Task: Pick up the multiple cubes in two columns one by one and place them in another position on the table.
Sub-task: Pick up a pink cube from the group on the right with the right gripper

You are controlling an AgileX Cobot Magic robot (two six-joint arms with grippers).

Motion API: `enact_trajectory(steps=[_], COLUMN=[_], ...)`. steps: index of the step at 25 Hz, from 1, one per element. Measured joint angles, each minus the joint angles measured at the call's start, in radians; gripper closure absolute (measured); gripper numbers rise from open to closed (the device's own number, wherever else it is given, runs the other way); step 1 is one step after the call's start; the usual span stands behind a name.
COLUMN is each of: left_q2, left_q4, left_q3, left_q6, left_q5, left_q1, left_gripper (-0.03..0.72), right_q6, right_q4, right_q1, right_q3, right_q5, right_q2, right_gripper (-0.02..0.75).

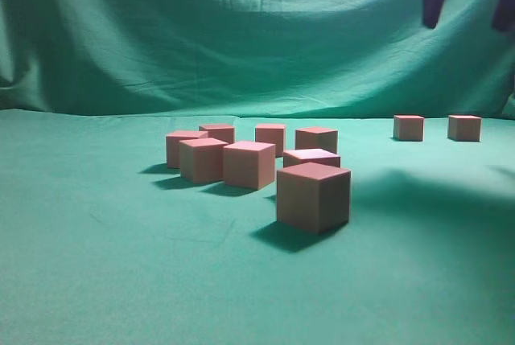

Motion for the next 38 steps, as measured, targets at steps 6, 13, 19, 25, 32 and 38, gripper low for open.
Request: enact_trajectory(steps=[6, 13, 19, 25, 32, 38], left_q2=[0.000, 0.000, 0.000, 0.000, 0.000, 0.000], left_q4=[0.000, 0.000, 0.000, 0.000, 0.000, 0.000], left_q3=[0.000, 0.000, 0.000, 0.000, 0.000, 0.000], left_q6=[0.000, 0.000, 0.000, 0.000, 0.000, 0.000], left_q5=[0.000, 0.000, 0.000, 0.000, 0.000, 0.000], left_q1=[0.000, 0.000, 0.000, 0.000, 0.000, 0.000], left_gripper=[0.688, 0.688, 0.688, 0.688, 0.688, 0.688], right_q6=[-0.028, -0.031, -0.031, -0.031, -0.031, -0.033], right_q4=[0.005, 0.005, 0.005, 0.005, 0.023, 0.054], right_q1=[0.000, 0.000, 0.000, 0.000, 0.000, 0.012], right_q3=[-0.243, -0.443, -0.465, -0.468, -0.491, -0.627], right_q5=[0.009, 0.006, -0.049, -0.088, -0.018, 0.212], right_q2=[0.255, 0.462, 0.527, 0.546, 0.545, 0.454], right_gripper=[0.179, 0.179, 0.179, 0.354, 0.471, 0.471])
